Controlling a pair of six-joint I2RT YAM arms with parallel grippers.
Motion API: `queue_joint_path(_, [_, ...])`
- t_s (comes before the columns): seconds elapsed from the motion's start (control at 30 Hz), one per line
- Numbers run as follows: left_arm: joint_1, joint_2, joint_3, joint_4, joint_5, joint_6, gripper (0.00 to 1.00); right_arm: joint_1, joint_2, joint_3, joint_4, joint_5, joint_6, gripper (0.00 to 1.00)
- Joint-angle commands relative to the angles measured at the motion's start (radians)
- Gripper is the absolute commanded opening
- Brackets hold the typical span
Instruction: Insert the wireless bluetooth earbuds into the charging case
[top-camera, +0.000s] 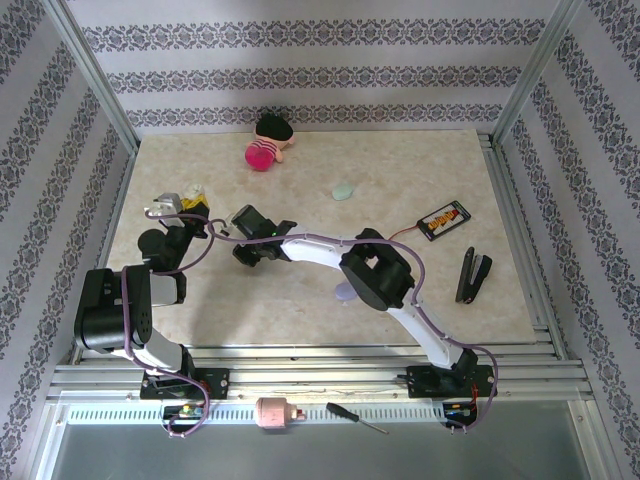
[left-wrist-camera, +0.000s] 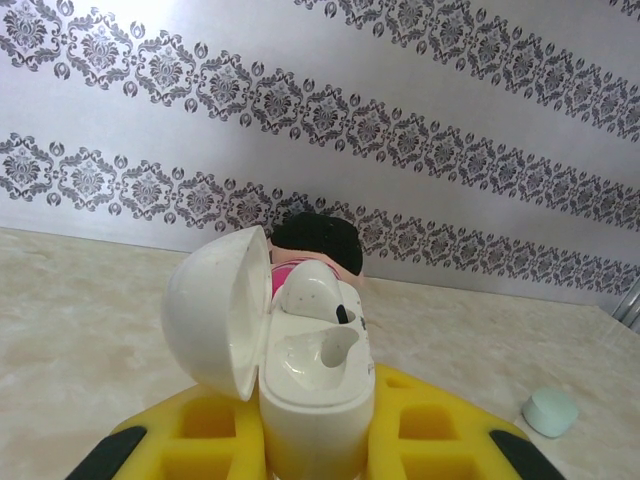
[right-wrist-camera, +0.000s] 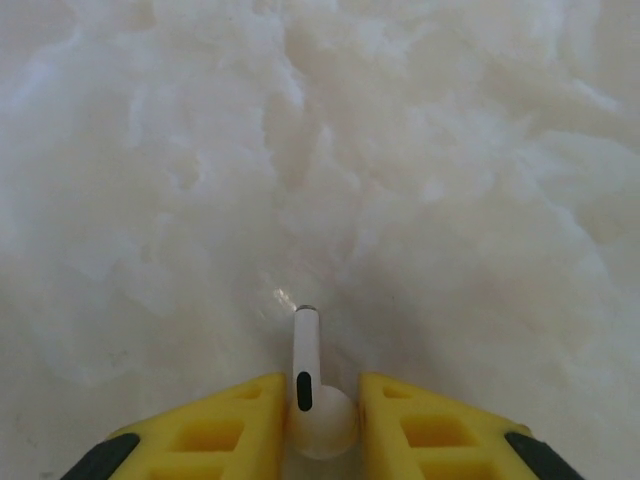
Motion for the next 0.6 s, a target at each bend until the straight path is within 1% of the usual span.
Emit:
queue_joint_path(0.0, [0.01,0.005,0.026,0.064,0.041,-0.019,0.1,-0.002,-0.061,-0.047,-0.025,-0.003,0.019,0.22])
queue_joint_path(0.2, [0.011,-0.003,0.026,0.064,0.067,-0.021,0.1,-0.029,-0.109,-0.119,0.035,-0.075,0.046,0.19])
queue_joint_path(0.33, [0.009,-0.006,0.026,0.064,0.085,-0.029,0.1,-0.056,-0.142,-0.177,0.067,-0.11,0.079,0.19])
queue_joint_path(0.57, [0.003,-0.007,0.025,0.066,0.134,-0.048,0.1,-0.11,-0.231,-0.319,0.087,-0.105,0.078,0.2])
